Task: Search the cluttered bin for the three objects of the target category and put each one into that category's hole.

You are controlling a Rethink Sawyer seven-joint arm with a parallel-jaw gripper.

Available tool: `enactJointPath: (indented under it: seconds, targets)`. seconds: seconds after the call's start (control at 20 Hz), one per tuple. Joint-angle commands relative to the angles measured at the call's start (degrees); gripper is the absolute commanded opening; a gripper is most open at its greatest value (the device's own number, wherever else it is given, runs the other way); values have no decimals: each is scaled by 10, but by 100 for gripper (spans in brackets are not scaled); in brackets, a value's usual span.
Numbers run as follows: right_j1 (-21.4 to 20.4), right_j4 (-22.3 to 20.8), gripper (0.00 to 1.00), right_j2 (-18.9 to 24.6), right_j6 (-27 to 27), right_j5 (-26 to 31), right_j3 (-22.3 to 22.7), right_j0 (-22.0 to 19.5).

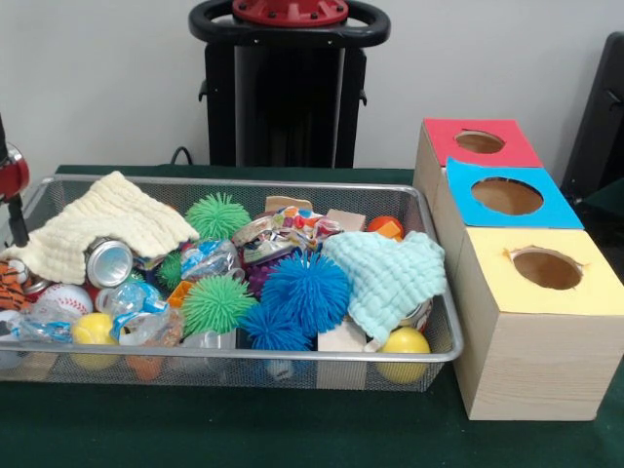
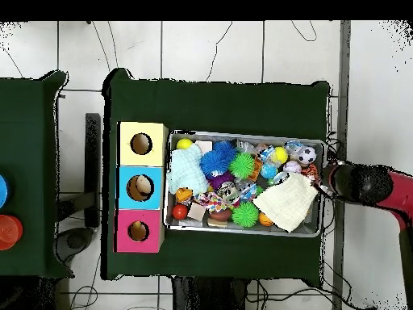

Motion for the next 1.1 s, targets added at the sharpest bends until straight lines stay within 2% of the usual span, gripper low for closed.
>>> enactJointPath:
  seconds: [0.05, 0.25, 0.55, 0.75, 1.1]
  targets:
    - [10, -55, 100, -7, -55, -54, 75, 14]
    - [31, -55, 100, -13, -33, -79, 75, 25]
    - [37, -57, 100, -28, -13, -104, 86, 38]
    - [35, -52, 100, -28, -40, -93, 74, 36]
    - [5, -40, 100, -21, -73, -68, 85, 18]
